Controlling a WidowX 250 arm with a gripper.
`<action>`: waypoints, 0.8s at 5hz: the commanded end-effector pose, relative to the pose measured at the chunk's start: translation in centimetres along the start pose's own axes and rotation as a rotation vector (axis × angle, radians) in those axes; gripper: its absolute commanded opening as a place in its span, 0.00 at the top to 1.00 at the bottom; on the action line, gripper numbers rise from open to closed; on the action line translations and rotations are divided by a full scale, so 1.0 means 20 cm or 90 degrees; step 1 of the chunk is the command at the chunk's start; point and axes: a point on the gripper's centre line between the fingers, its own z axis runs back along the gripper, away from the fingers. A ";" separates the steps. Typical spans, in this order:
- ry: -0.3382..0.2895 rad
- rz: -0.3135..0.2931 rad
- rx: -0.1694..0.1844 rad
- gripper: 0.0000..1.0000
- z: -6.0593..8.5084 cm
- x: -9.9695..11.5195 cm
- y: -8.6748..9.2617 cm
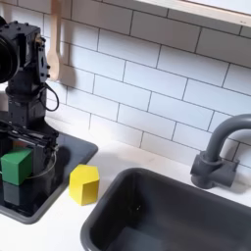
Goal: Reach green block
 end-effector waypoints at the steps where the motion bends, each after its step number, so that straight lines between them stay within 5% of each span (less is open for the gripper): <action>1: 0.024 0.015 0.002 0.00 -0.08 0.01 0.03; 3: 0.063 -0.016 -0.020 0.00 -0.13 0.04 0.05; 4: 0.057 -0.011 -0.007 0.00 -0.12 0.05 0.07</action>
